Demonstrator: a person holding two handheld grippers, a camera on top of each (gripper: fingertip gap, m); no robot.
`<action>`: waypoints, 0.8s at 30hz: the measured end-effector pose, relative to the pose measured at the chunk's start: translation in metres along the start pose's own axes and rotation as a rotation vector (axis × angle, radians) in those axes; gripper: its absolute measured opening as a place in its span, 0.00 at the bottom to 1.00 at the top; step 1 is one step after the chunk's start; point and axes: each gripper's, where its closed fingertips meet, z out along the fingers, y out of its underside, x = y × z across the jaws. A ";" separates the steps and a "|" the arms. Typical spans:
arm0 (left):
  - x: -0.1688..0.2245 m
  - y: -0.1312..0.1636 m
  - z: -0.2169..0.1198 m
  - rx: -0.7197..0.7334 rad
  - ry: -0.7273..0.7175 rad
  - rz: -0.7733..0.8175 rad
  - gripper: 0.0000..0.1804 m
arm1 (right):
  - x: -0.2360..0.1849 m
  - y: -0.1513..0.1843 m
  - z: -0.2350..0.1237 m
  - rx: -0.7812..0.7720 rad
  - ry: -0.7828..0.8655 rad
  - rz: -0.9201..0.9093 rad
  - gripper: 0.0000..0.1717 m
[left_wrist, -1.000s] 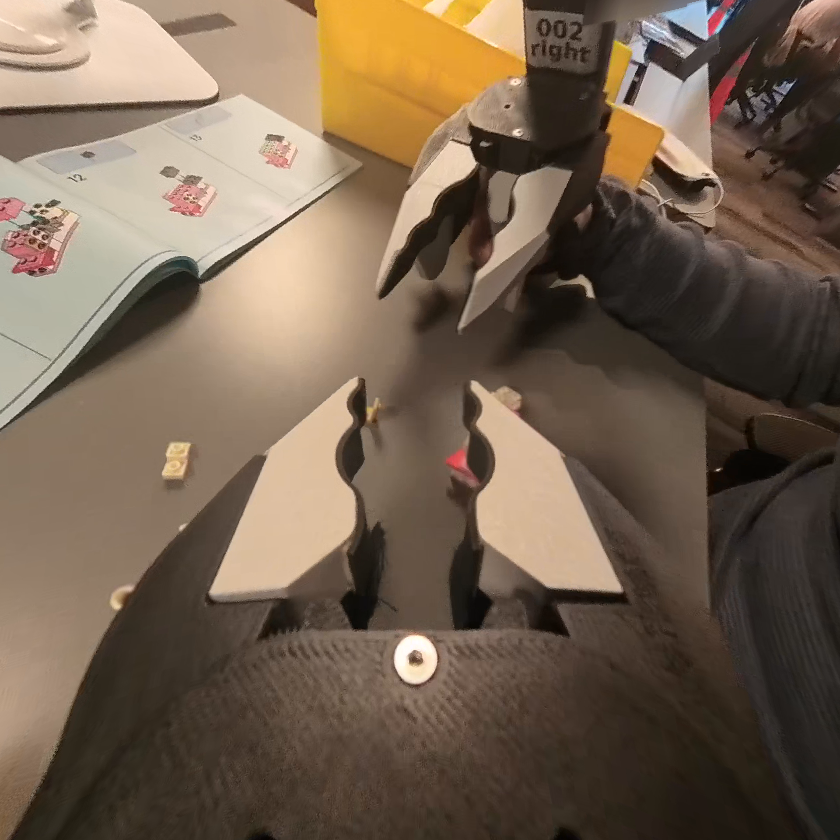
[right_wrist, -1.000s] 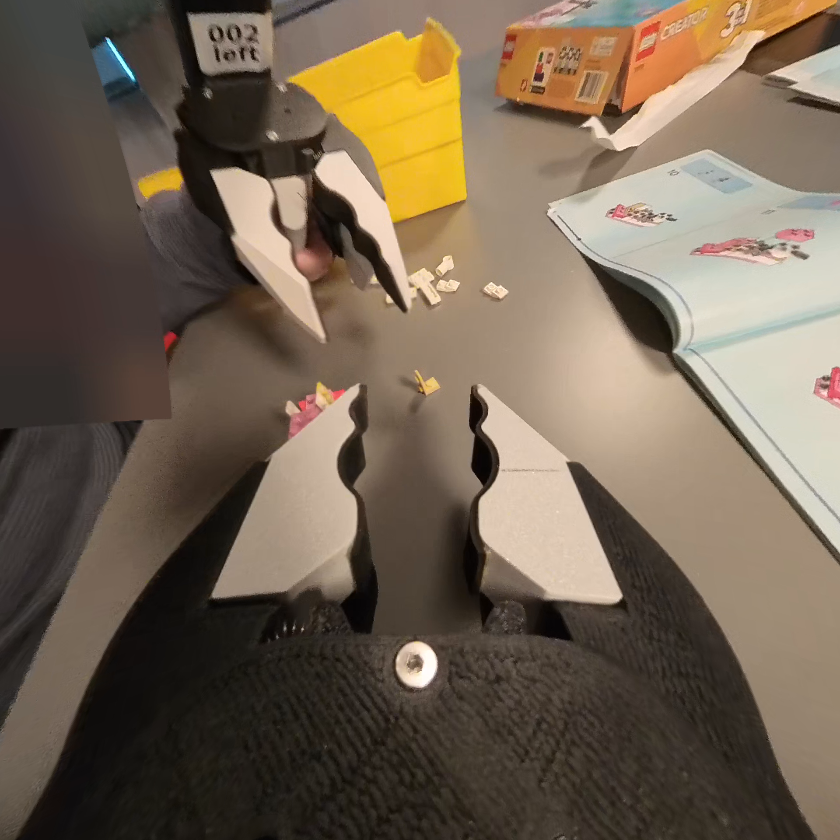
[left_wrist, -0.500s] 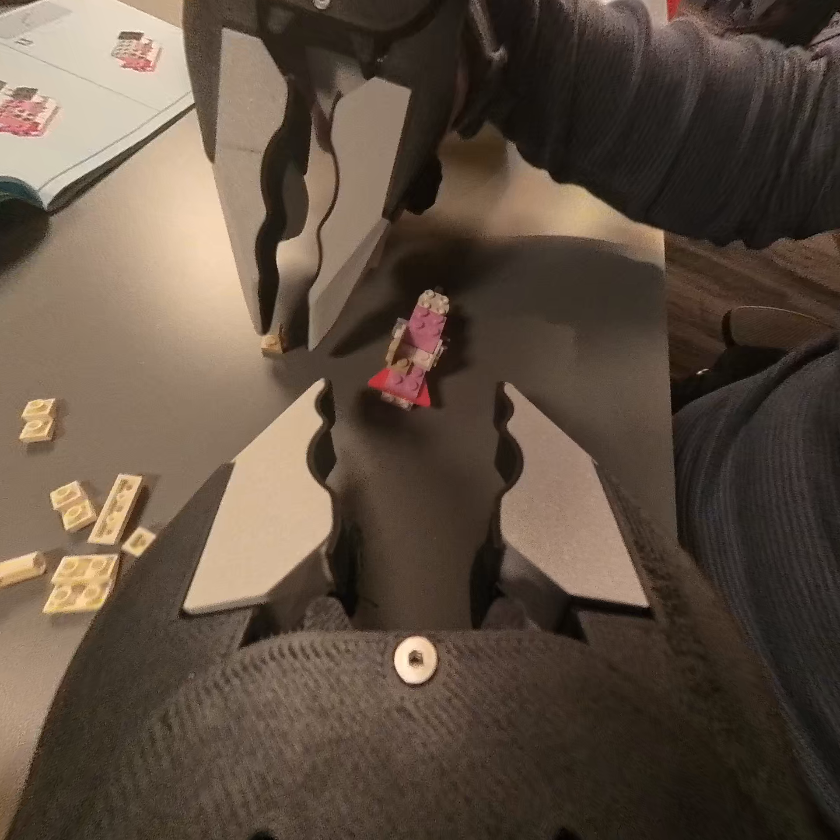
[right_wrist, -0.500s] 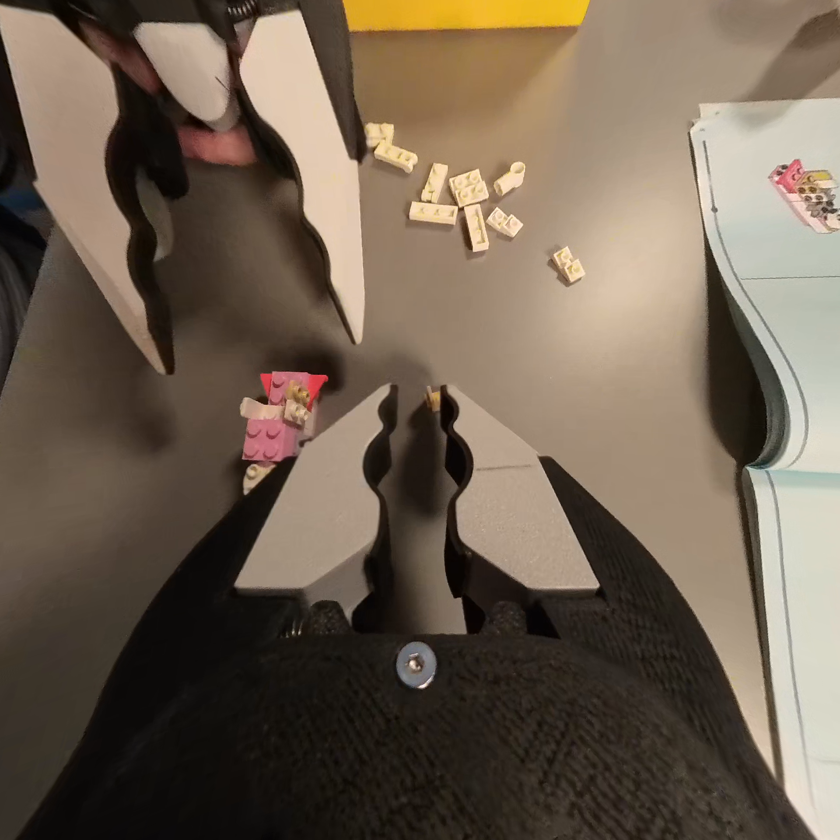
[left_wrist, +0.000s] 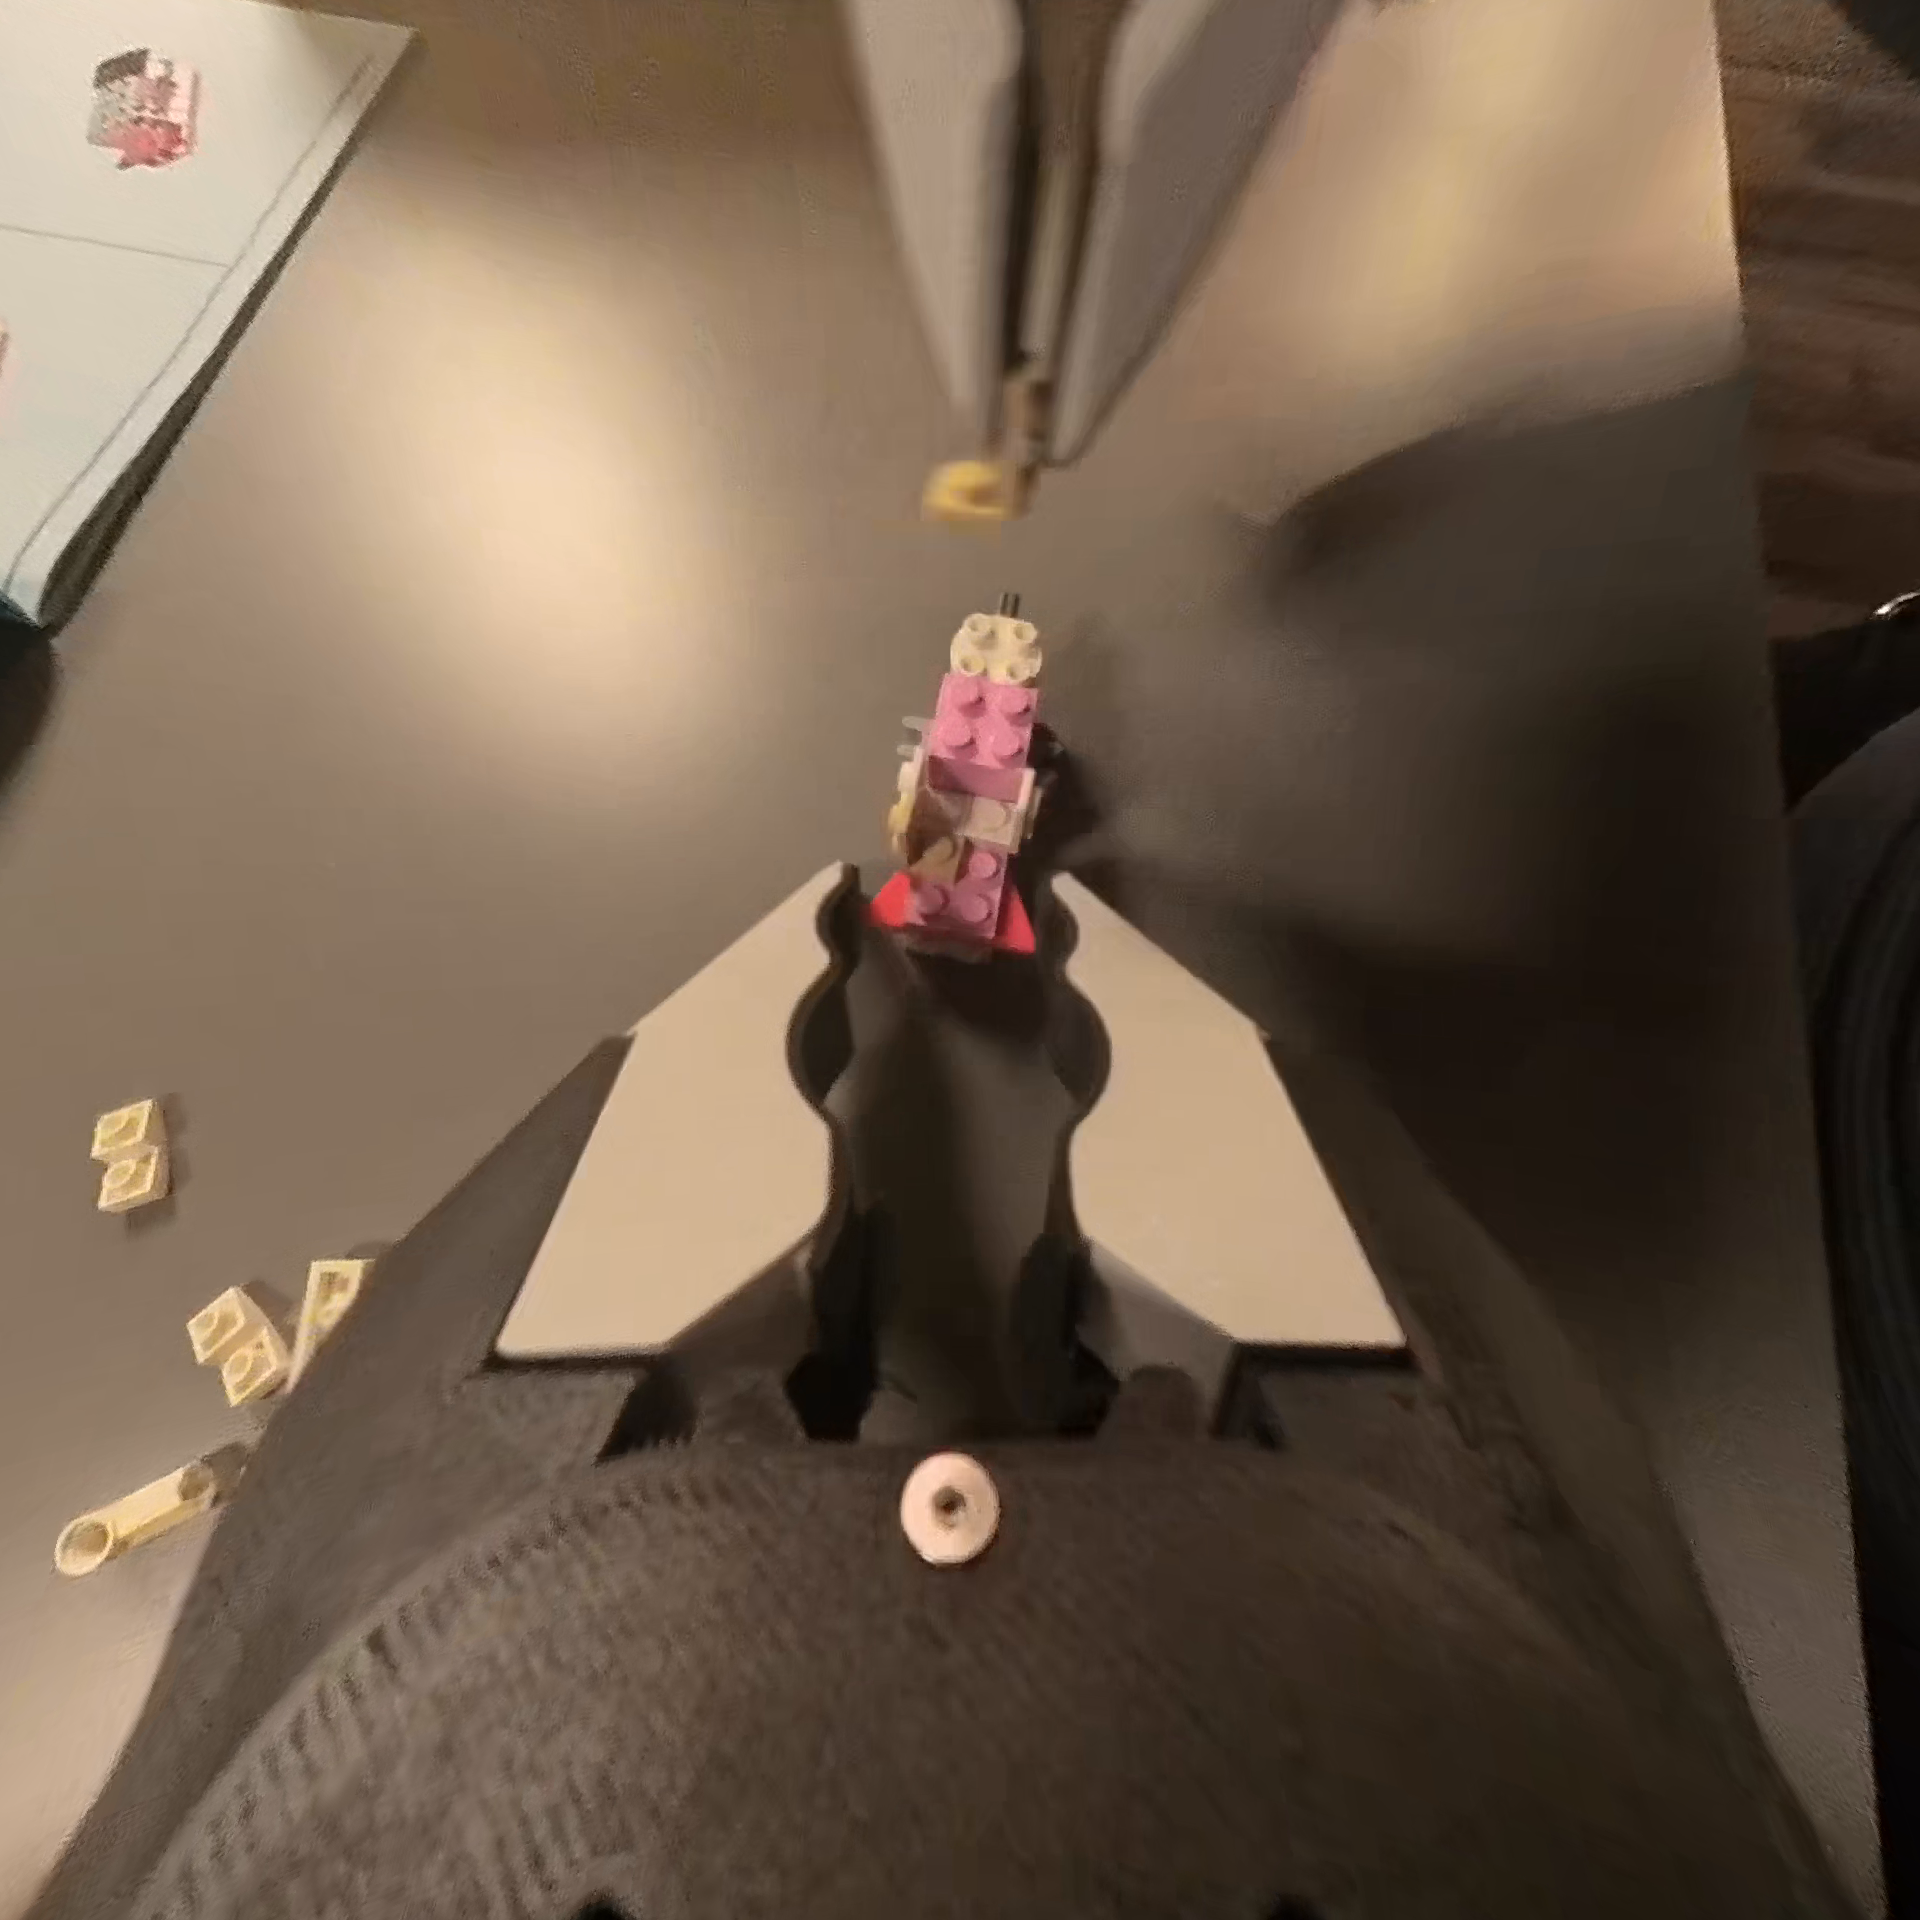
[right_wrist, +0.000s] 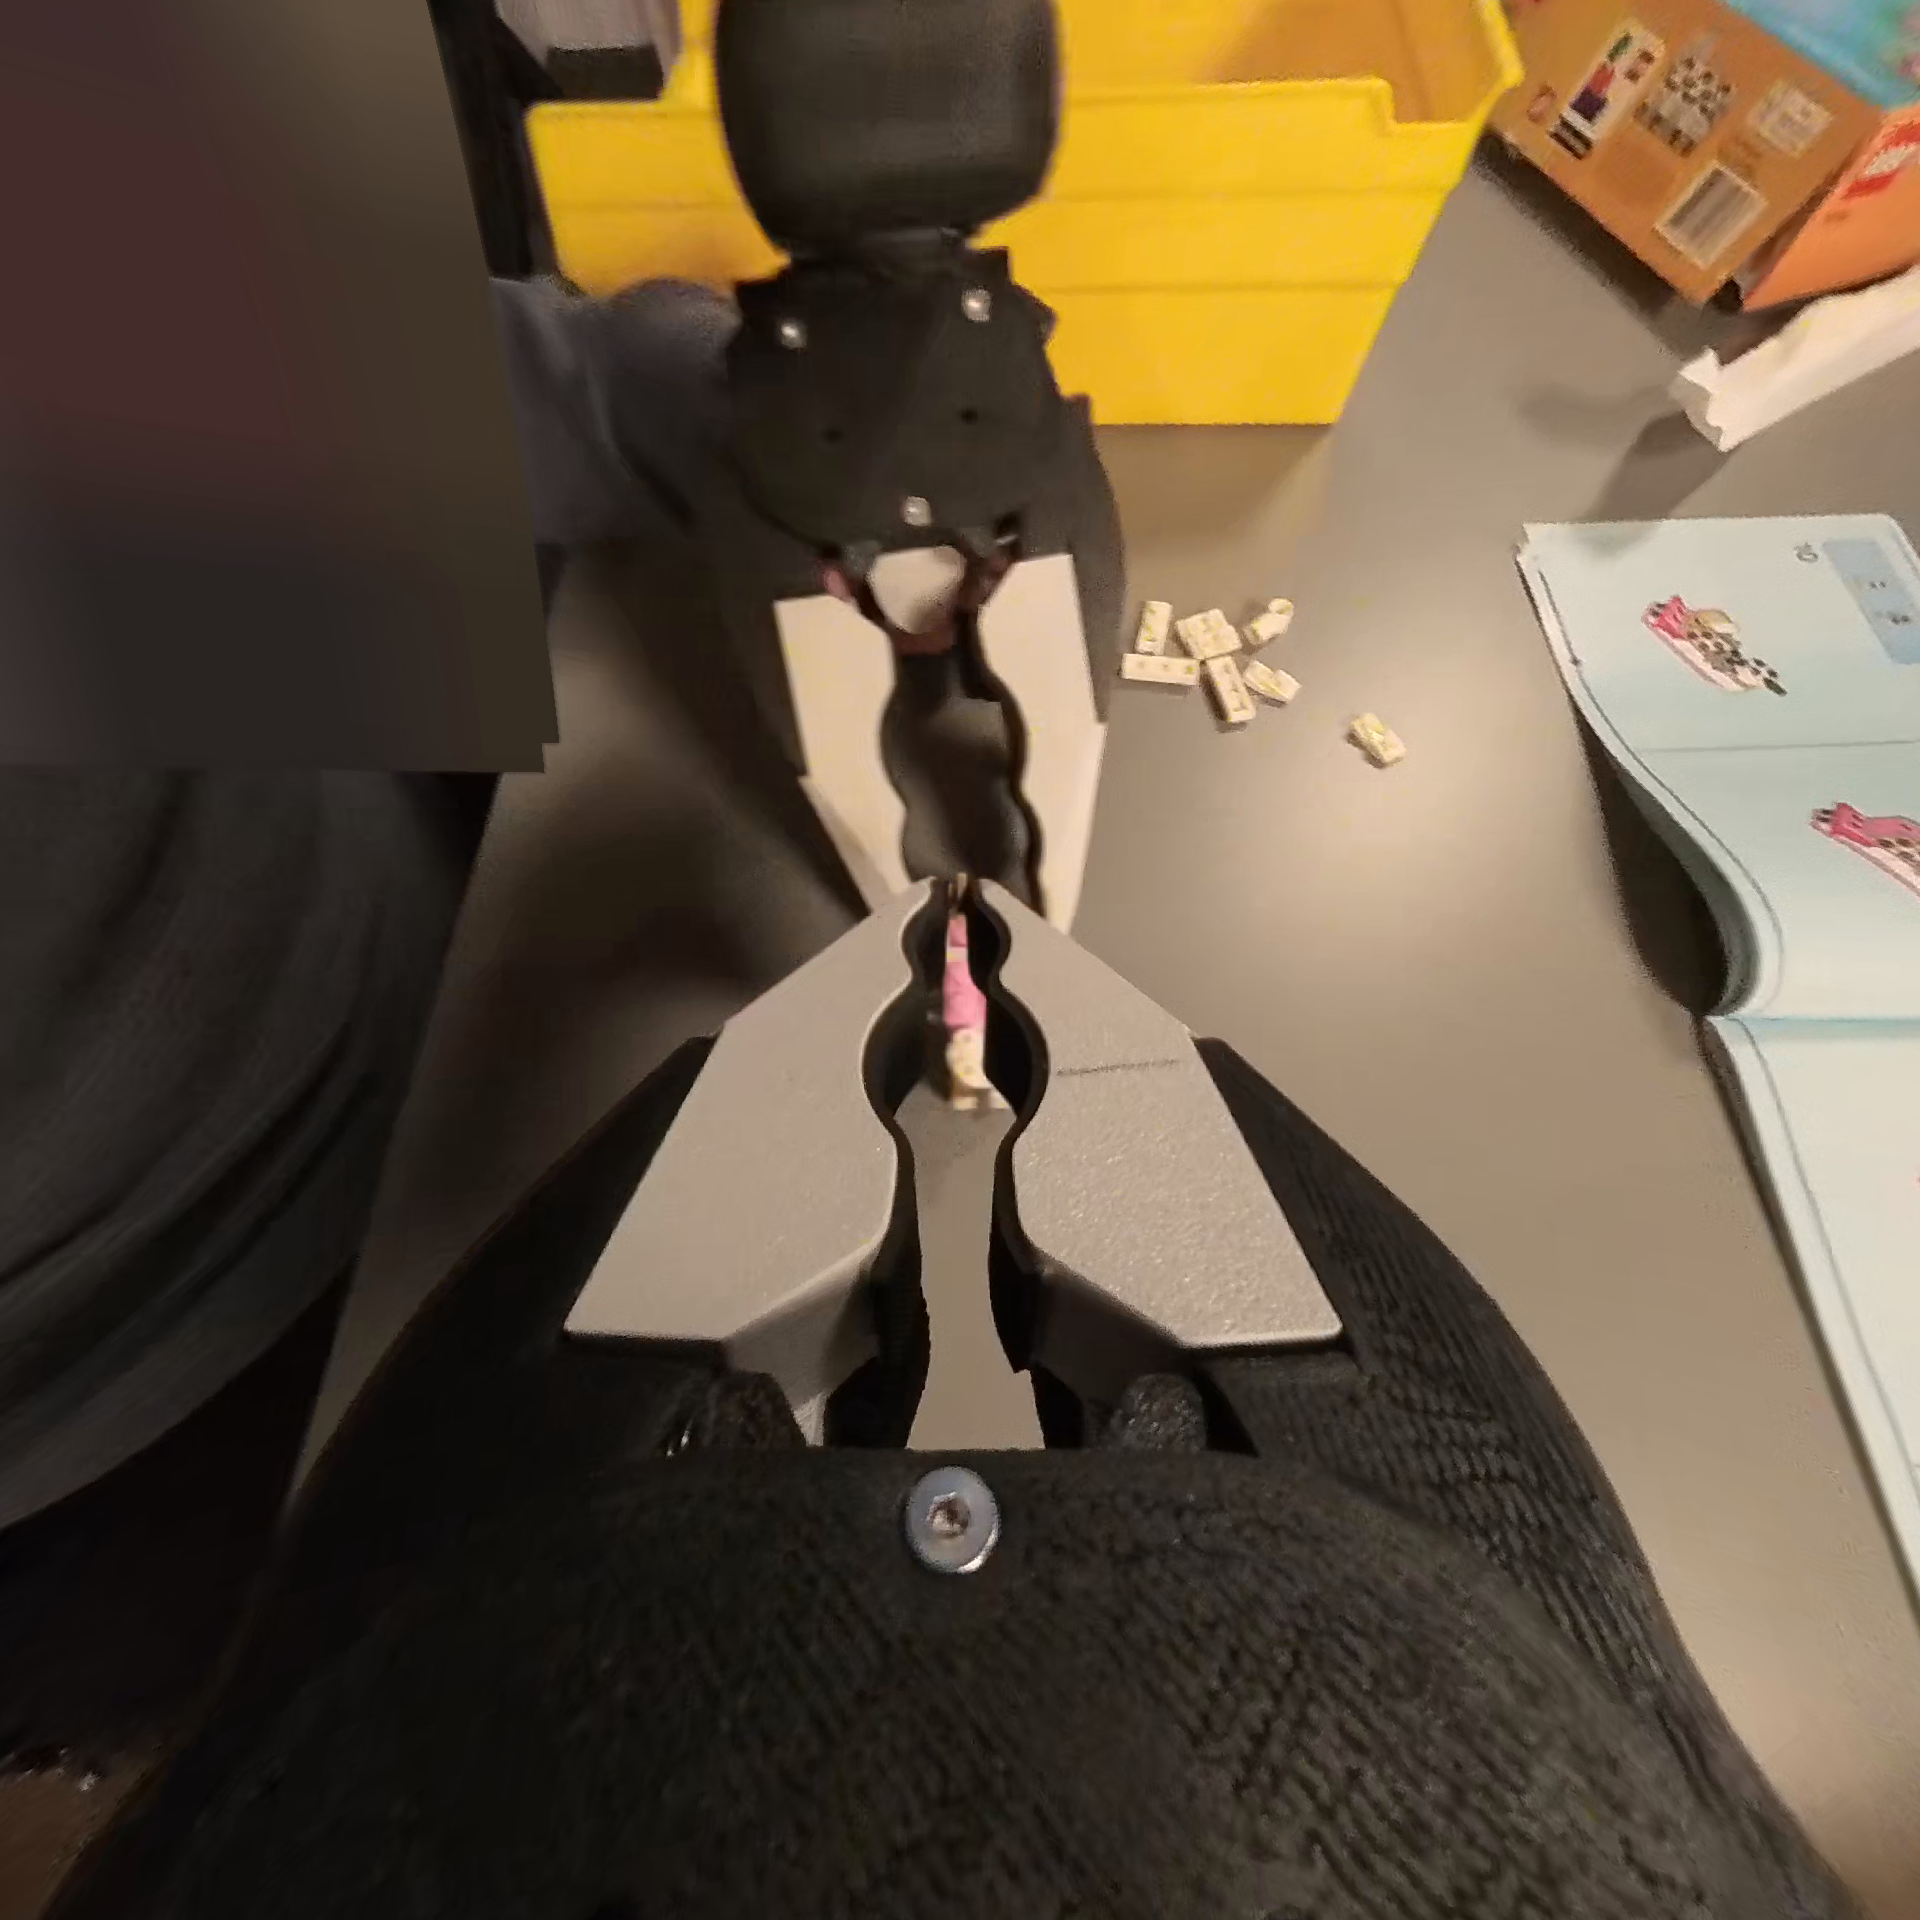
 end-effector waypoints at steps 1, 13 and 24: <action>0.000 0.000 0.000 -0.002 -0.016 0.009 0.18 | -0.007 0.000 0.001 -0.002 -0.002 -0.009 0.00; 0.003 -0.004 0.004 0.008 -0.050 -0.105 0.18 | -0.030 0.019 0.024 -0.109 0.061 -0.097 0.01; 0.005 -0.003 0.002 0.011 -0.005 -0.086 0.19 | -0.023 0.020 0.018 -0.101 0.117 -0.106 0.01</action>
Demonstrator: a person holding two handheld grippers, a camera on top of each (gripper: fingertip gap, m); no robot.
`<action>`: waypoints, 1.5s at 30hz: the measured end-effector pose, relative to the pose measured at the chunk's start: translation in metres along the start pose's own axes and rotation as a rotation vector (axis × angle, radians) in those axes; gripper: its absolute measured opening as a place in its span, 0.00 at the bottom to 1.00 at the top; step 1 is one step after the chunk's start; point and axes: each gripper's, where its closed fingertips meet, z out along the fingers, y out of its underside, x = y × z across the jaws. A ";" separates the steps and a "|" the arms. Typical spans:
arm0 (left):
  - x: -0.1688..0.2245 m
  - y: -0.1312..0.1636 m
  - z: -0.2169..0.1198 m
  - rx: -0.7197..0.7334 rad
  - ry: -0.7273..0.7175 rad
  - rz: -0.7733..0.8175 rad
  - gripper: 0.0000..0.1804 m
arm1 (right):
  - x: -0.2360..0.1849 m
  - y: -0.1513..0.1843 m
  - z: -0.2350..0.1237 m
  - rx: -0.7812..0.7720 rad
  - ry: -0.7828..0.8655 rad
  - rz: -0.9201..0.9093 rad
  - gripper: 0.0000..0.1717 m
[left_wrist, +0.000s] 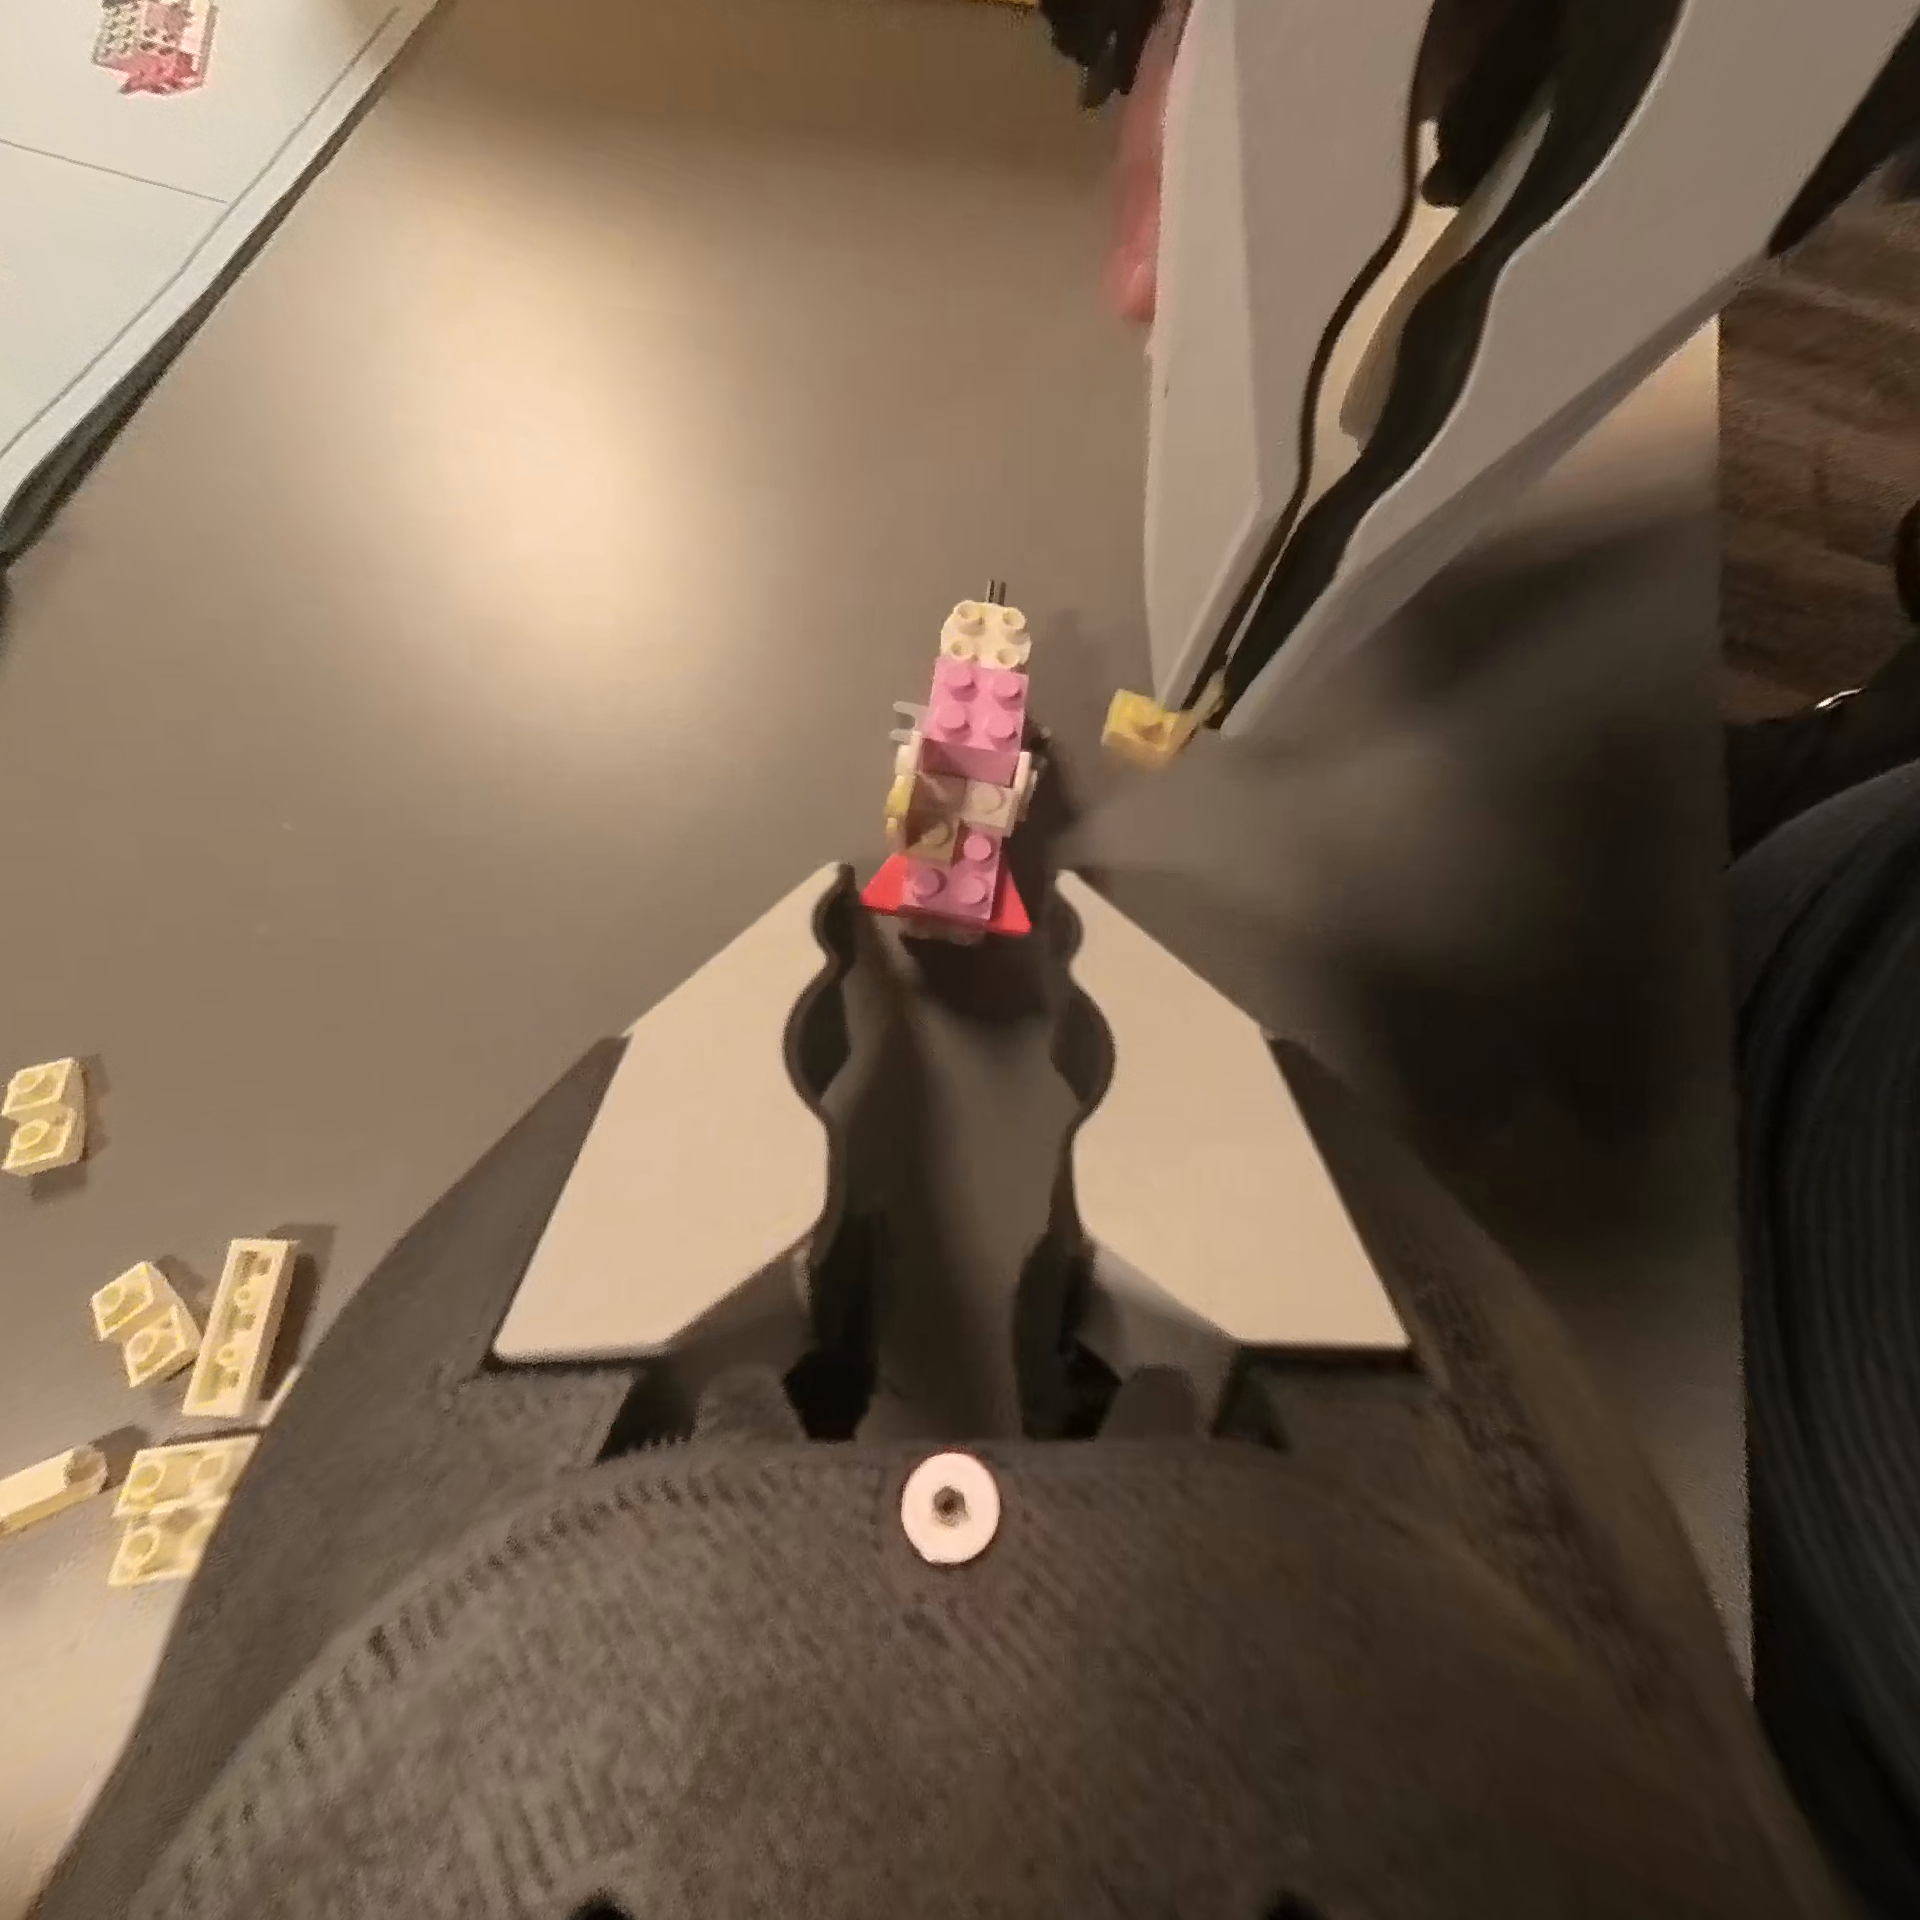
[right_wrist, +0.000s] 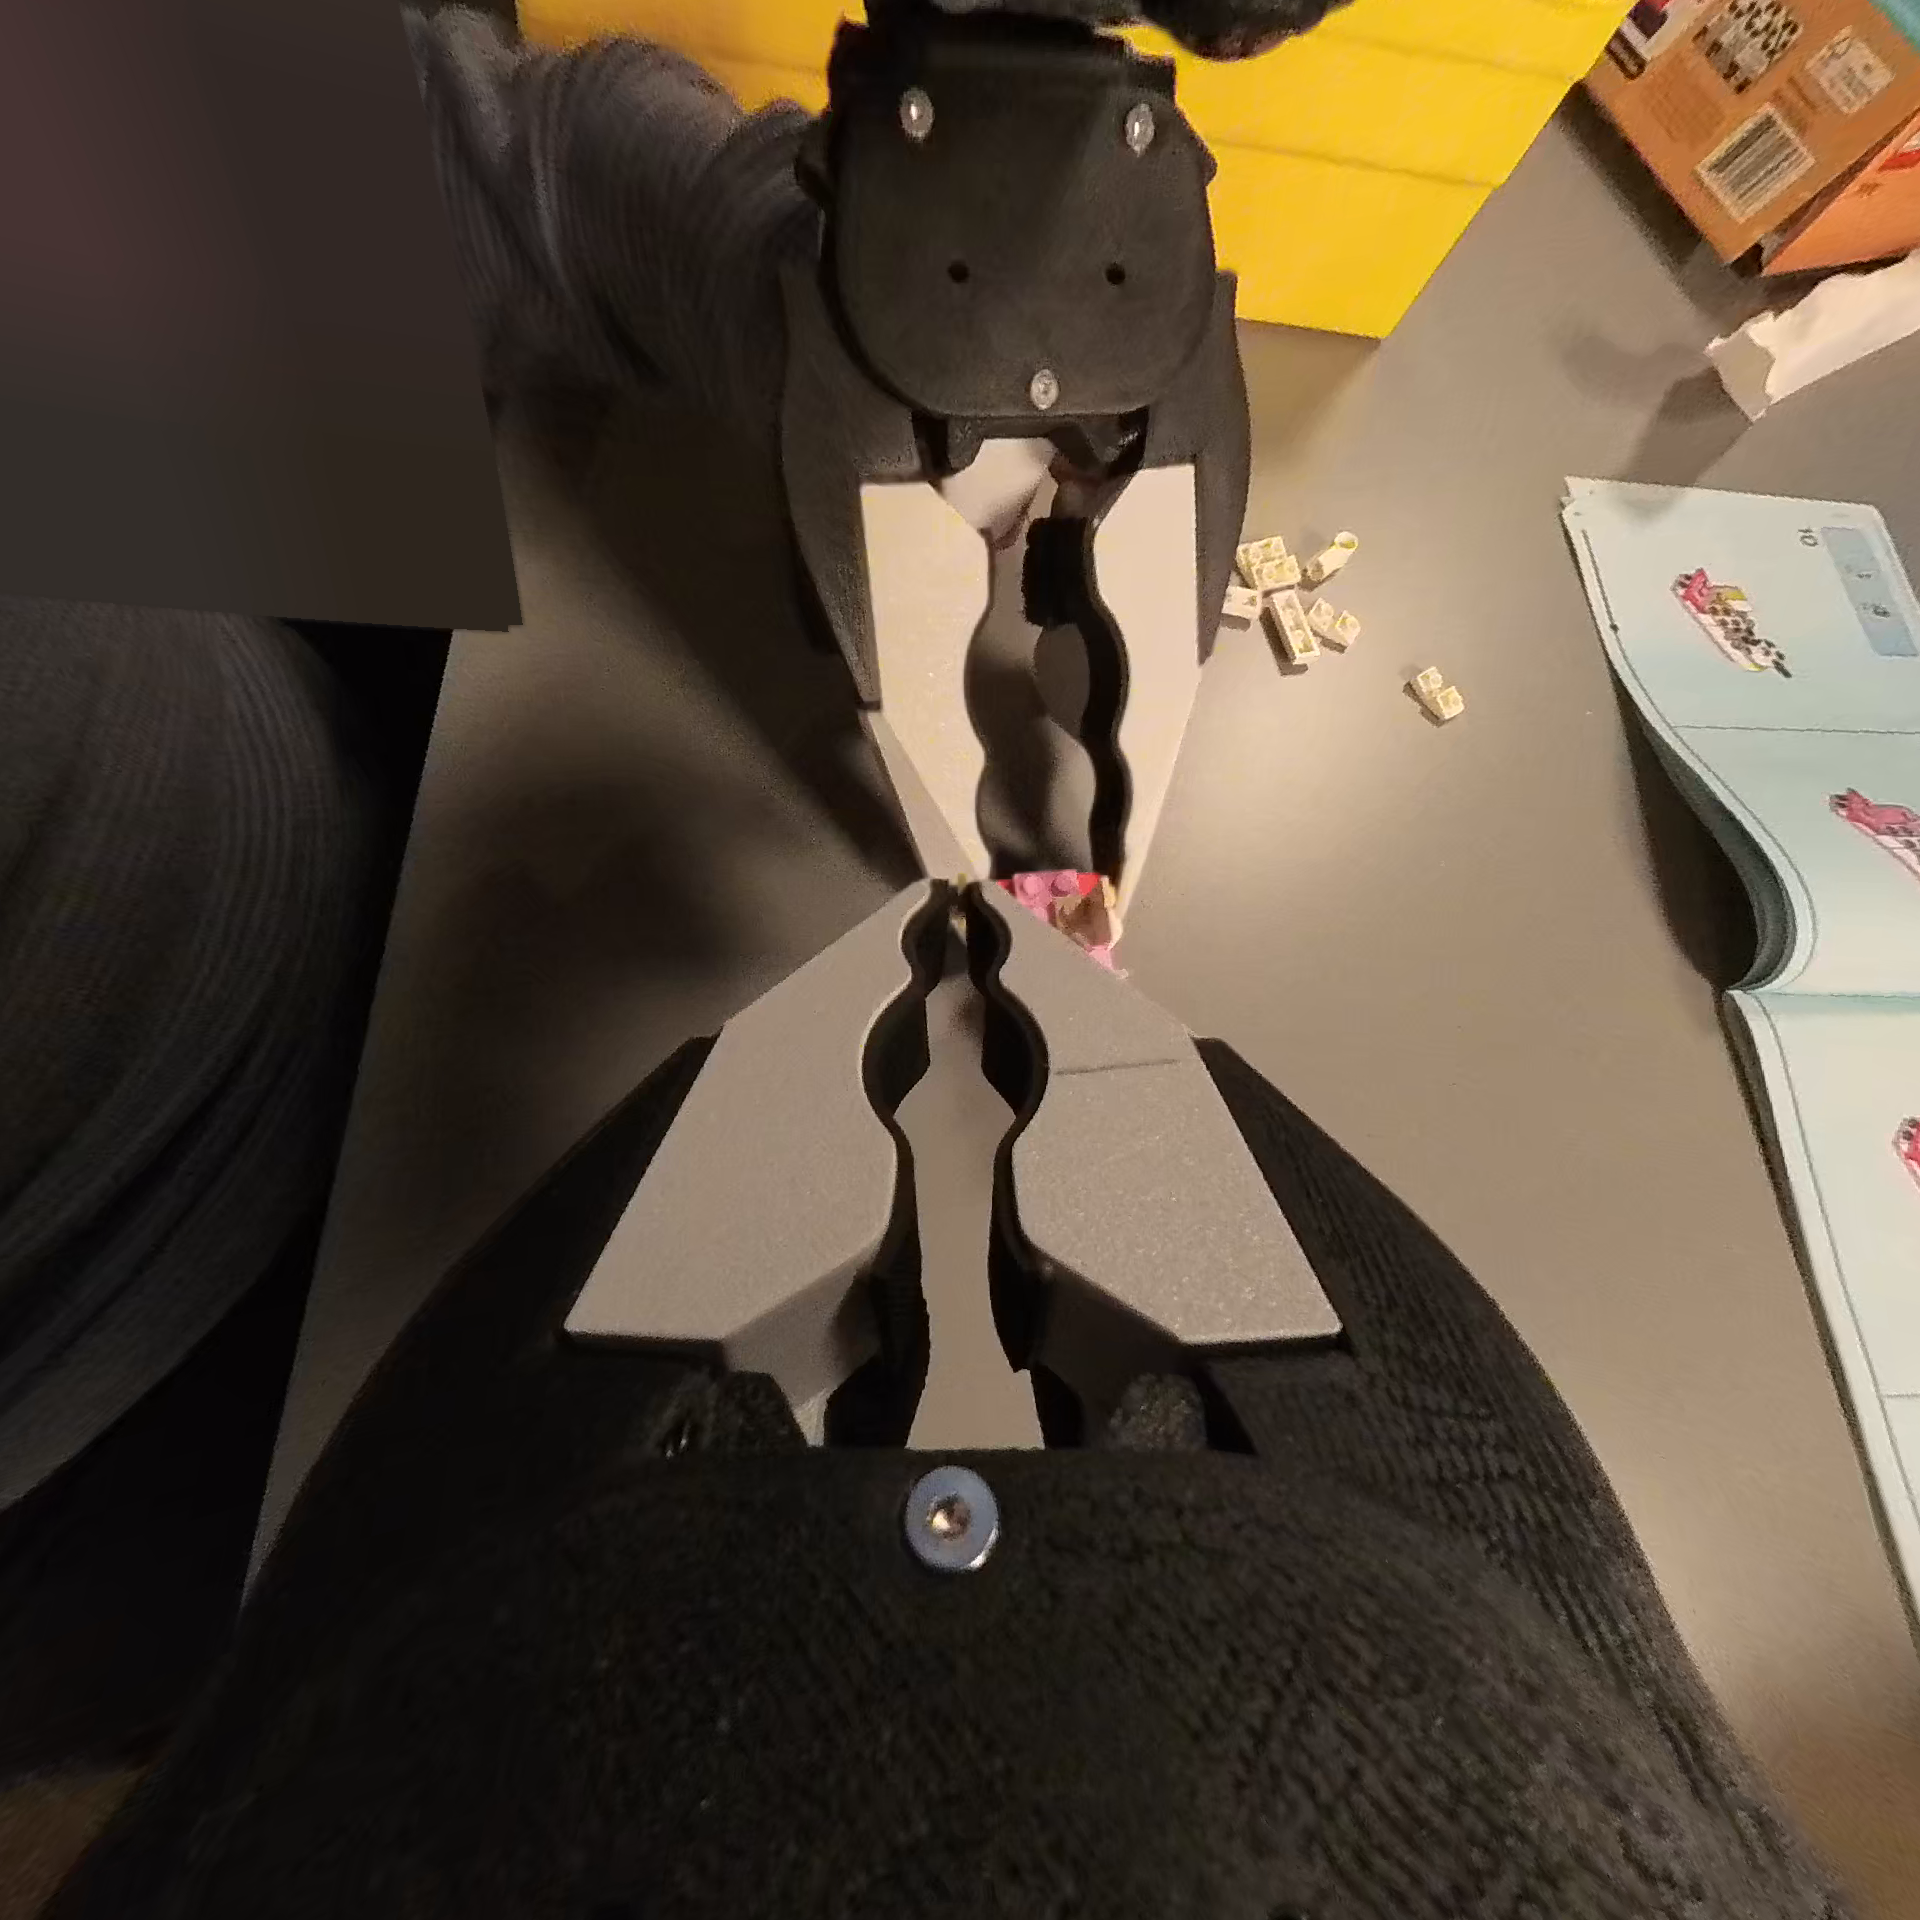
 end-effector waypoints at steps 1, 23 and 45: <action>0.000 0.000 0.000 0.004 -0.004 0.000 0.18 | 0.000 -0.001 0.000 0.004 -0.005 0.001 0.01; 0.002 0.001 -0.002 0.003 -0.009 -0.025 0.18 | 0.017 0.003 0.021 -0.159 -0.131 0.041 0.01; 0.024 -0.018 -0.004 0.099 0.123 0.171 0.57 | -0.002 0.049 -0.026 -0.105 0.027 0.238 0.01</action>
